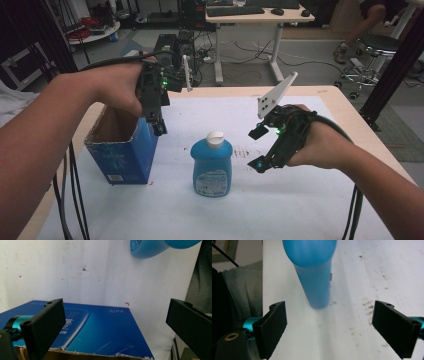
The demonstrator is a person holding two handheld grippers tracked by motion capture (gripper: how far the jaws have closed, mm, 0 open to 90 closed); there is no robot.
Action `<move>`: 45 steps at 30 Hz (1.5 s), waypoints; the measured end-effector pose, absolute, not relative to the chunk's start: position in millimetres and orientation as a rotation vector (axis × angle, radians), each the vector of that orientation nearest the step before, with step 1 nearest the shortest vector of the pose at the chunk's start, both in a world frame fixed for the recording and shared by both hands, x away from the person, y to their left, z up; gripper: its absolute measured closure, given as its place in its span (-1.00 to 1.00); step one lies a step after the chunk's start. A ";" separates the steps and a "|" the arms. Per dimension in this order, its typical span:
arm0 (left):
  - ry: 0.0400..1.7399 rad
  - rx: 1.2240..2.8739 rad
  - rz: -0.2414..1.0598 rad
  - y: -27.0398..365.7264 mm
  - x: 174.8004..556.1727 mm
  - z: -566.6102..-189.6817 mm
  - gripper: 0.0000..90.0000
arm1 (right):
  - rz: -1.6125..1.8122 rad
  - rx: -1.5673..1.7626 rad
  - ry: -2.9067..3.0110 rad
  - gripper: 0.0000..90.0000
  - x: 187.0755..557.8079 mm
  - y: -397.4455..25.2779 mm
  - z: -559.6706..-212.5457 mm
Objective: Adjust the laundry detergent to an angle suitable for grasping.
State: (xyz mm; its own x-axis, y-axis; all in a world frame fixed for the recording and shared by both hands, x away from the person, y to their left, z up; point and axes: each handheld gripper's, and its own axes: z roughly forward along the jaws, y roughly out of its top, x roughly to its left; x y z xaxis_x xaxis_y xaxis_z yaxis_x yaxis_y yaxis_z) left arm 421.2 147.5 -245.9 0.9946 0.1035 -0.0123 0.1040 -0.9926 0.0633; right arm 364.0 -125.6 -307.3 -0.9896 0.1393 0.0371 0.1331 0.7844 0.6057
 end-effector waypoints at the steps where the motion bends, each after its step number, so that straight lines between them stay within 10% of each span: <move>1: 0.160 3.073 -0.014 147.5 421.1 -246.0 -0.95 | 0.977 0.232 2.957 -0.96 364.8 -126.1 -304.0; 45: 0.152 3.076 -0.038 142.2 419.9 -246.0 -0.95 | 0.125 0.038 3.185 -0.97 381.0 -133.6 -248.3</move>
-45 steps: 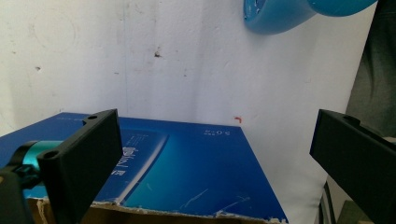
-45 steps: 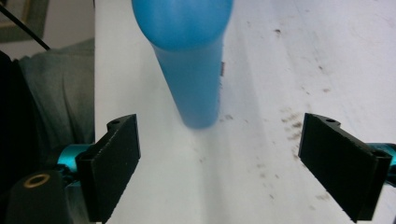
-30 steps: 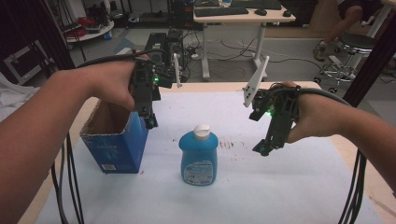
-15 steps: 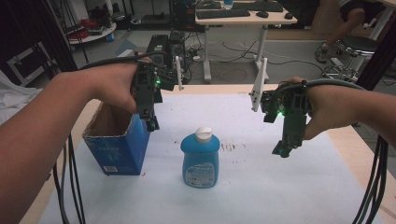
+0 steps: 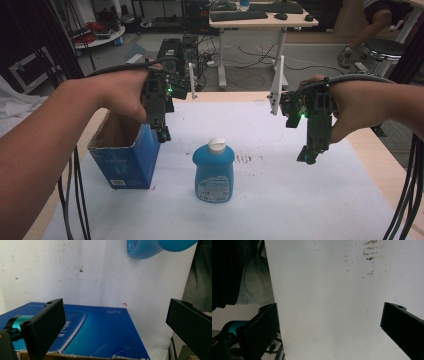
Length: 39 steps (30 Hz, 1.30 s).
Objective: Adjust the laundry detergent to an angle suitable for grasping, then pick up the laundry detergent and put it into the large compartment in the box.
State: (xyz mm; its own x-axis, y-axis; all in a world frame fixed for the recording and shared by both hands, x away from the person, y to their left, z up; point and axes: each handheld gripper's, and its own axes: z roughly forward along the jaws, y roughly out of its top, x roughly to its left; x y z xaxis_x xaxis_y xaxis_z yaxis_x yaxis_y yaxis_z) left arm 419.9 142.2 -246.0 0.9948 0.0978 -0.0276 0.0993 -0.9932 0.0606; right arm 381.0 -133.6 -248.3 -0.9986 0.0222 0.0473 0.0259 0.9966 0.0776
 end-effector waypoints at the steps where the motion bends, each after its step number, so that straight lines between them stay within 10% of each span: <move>1: 0.154 3.077 -0.036 142.4 420.4 -245.5 -0.95 | -0.128 -0.040 -3.093 -0.97 381.2 -133.5 -248.7; 39: 0.111 3.052 -0.033 140.7 410.1 -233.5 -0.95 | -0.172 -0.059 -3.110 -0.97 379.9 -139.8 -245.8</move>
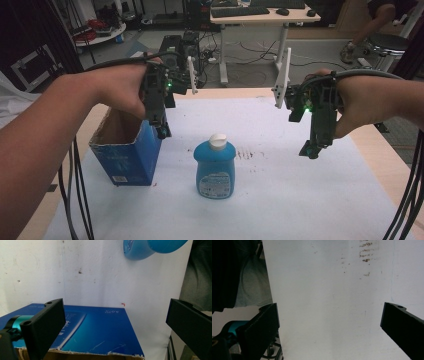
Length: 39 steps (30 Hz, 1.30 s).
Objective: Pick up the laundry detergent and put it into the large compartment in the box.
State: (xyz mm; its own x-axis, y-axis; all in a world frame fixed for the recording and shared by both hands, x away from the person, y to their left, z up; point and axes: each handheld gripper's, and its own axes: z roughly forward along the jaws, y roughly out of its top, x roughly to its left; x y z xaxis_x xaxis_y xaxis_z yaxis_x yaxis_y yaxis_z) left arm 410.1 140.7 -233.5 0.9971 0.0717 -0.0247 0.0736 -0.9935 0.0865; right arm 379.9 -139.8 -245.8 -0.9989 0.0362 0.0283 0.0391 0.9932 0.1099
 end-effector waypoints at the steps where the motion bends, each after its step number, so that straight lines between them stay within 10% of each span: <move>1: 0.104 3.040 -0.039 140.2 409.2 -232.3 -0.95 | -0.171 -0.057 -3.111 -0.97 379.3 -140.6 -246.2; 39: -0.074 2.999 -0.099 90.0 377.0 -253.2 -0.95 | -0.208 -0.072 -3.117 -0.97 370.3 -150.0 -250.0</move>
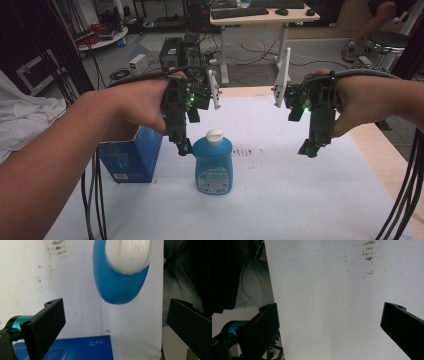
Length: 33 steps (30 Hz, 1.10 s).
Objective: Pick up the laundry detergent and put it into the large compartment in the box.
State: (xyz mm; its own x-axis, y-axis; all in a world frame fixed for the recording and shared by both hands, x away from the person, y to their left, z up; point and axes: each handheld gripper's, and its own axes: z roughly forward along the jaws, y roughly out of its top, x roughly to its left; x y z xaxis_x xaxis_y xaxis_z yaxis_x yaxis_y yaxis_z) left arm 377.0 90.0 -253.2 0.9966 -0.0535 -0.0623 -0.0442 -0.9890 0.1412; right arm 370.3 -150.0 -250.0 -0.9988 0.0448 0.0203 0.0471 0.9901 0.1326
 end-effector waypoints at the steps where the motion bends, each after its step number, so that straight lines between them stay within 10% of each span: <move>1: -0.081 2.998 -0.100 87.9 376.6 -255.2 -0.95 | -0.207 -0.072 -3.117 -0.97 370.3 -150.5 -249.8; 33: -0.153 3.010 -0.097 49.1 369.3 -291.1 -0.95 | -0.207 -0.080 -3.110 -0.97 369.5 -156.7 -258.1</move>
